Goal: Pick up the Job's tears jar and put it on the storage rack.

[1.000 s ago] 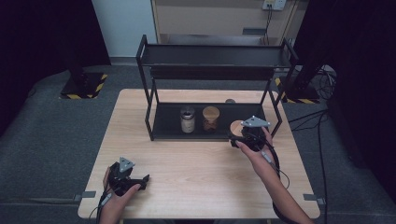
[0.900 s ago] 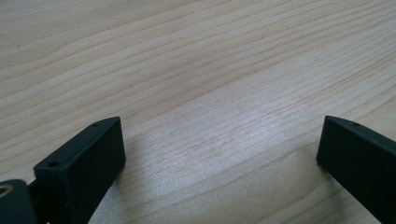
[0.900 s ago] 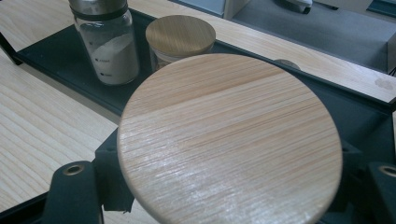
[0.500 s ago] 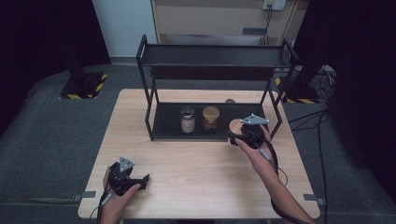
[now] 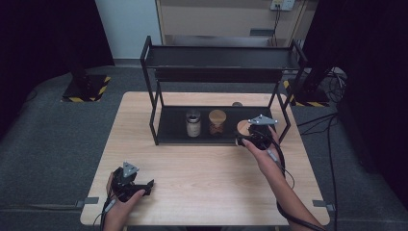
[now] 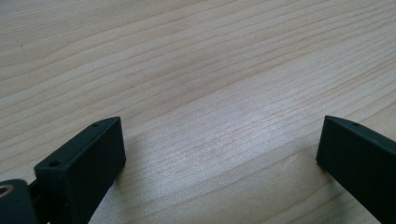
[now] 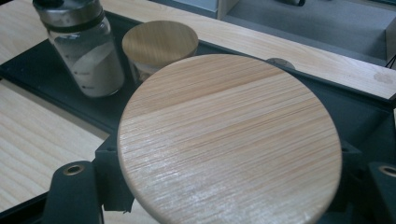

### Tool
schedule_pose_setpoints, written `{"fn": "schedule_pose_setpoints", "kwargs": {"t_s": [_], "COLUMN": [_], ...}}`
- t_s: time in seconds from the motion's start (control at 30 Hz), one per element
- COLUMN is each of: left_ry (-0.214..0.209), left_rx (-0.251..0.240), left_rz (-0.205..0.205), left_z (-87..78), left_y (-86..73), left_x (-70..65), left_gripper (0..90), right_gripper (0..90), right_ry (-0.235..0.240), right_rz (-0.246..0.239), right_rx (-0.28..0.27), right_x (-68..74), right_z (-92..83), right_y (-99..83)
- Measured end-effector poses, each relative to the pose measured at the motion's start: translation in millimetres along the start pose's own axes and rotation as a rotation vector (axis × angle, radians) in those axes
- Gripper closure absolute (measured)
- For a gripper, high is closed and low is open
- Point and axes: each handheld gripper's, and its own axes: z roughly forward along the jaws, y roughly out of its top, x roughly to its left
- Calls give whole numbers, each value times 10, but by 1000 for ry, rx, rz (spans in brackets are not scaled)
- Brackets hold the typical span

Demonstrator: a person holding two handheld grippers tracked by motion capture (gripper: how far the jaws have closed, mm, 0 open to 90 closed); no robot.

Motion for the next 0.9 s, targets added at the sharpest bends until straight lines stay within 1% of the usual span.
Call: {"fn": "schedule_pose_setpoints", "kwargs": {"t_s": [0.17, 0.4, 0.5, 0.67, 0.8, 0.9], "left_ry": [0, 3, 3, 5, 9, 9], "left_rx": [0, 0, -1, 0, 0, 0], "left_rz": [-1, -3, -4, -5, -8, -9], "left_z": [0, 1, 1, 1, 0, 0], "left_y": [0, 1, 0, 0, 0, 0], "left_x": [-1, -7, -8, -12, -21, -23], "left_gripper": [0, 0, 0, 0, 0, 0], "right_gripper": [257, 257, 257, 257, 257, 257], "right_ry": [-9, -28, -32, -41, -48, -54], "right_rz": [2, -10, 5, 1, 8, 22], "right_rx": [-3, -2, -9, -5, -5, -2], "right_x": [-15, -34, -54, -53, -69, -86], "right_z": [45, 117, 169, 266, 326, 384], "right_y": [43, 115, 127, 158, 177, 199]}}
